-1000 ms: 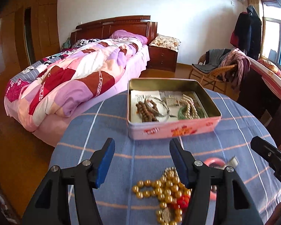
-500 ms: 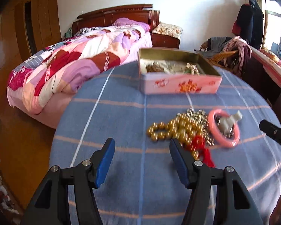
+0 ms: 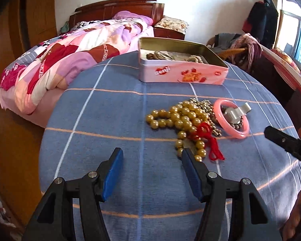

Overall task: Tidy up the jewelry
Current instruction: 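Grasp the red tassel in the pile with the right tool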

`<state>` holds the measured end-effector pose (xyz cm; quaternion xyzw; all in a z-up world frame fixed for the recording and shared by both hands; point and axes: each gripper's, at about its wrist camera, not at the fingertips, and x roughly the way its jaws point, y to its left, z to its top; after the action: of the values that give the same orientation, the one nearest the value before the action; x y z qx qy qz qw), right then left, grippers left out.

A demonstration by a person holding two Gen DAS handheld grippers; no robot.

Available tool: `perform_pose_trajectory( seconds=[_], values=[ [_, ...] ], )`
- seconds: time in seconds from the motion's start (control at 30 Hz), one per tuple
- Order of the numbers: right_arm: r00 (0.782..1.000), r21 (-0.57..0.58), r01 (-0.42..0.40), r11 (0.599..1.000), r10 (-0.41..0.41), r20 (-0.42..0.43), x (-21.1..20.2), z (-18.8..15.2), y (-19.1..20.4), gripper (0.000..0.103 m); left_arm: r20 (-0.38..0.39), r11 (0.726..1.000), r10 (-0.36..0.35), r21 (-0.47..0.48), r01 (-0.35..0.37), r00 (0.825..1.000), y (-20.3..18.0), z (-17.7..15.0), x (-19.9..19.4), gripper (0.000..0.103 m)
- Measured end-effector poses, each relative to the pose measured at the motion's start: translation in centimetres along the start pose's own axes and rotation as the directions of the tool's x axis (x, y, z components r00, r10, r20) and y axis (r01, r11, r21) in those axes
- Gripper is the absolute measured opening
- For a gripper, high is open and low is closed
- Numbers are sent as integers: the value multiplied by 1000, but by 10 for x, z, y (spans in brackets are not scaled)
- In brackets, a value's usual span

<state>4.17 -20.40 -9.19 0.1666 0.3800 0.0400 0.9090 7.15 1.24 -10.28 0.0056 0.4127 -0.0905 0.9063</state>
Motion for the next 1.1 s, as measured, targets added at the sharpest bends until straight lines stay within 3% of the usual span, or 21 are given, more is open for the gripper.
perform_pose_trajectory(
  seconds=[0.1,0.17,0.3,0.5,0.63,0.73,0.97,1.1],
  values=[
    [998,-32,-60,998,59,-37,5,-5,16,44,0,1000,15,-13,-15,1000,2,-1,-1,61],
    [994,-75,-94,993,89,-68,10,-8,31,26,5,999,33,-30,-33,999,6,-3,-4,61],
    [986,-145,-141,979,127,-104,23,-10,59,25,14,997,72,-37,-71,997,15,-6,-10,61],
    [981,-216,-123,969,86,-175,56,-6,83,25,30,994,81,-74,-78,996,30,-2,-18,61],
    [975,-200,-143,969,103,-197,60,-2,77,15,34,994,77,-86,-74,996,33,-1,-20,61],
    [961,-161,-201,966,162,-224,54,-4,67,9,28,993,77,-87,-74,997,34,-2,-18,61],
    [974,-110,-212,971,200,-108,10,8,47,8,4,994,62,-92,-62,998,31,-3,-11,61],
    [966,-106,-239,965,225,-130,17,14,50,12,2,994,65,-92,-64,998,29,-3,-9,61]
  ],
)
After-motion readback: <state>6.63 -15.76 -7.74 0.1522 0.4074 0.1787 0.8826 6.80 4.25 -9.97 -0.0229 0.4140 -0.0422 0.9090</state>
